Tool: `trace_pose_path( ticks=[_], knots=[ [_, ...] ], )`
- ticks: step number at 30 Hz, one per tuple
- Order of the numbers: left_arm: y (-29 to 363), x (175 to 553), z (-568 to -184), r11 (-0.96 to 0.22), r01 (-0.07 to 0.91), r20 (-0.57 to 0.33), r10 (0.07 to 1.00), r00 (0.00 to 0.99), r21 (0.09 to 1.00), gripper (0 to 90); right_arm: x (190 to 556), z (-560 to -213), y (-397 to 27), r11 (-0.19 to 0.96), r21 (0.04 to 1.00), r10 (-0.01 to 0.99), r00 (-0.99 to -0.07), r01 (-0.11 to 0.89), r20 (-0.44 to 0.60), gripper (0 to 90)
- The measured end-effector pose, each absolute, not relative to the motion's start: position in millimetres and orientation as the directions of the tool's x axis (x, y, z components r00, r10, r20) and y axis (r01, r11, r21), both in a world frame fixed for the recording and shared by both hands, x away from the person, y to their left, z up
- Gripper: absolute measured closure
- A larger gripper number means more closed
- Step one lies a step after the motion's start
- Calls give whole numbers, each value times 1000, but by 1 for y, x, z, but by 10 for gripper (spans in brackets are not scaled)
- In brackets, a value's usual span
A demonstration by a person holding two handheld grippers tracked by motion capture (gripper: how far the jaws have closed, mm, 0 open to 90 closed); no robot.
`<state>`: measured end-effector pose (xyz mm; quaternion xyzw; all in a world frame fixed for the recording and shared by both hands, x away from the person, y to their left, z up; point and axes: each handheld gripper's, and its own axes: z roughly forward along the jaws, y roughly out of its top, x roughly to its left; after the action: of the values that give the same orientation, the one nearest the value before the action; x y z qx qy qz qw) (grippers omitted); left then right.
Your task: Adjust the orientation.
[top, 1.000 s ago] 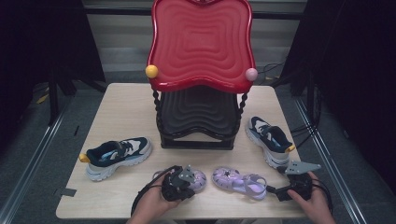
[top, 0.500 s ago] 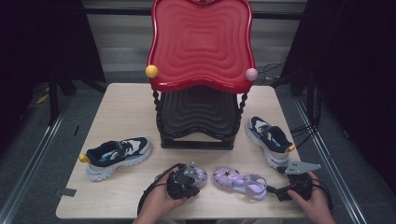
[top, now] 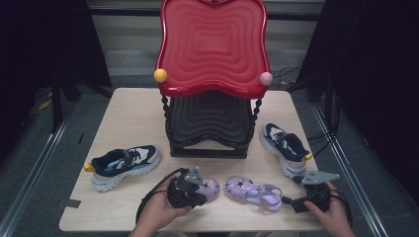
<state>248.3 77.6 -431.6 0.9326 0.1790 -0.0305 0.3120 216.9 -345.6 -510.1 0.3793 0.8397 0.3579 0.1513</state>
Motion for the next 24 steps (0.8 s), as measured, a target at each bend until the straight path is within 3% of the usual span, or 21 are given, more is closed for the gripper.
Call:
trace_pose_path(
  ticks=[8,10,24],
  knots=[
    [106,260,-409,-699,367,-139,362,922,614,846,217,-510,-346,456,716,745,-667,529,17,89],
    [113,263,-408,-716,348,-95,369,924,604,803,217,-510,-346,456,716,745,-667,529,17,89],
    [132,280,-418,-741,349,-53,392,919,574,755,217,-510,-346,456,716,745,-667,529,18,89]
  ],
)
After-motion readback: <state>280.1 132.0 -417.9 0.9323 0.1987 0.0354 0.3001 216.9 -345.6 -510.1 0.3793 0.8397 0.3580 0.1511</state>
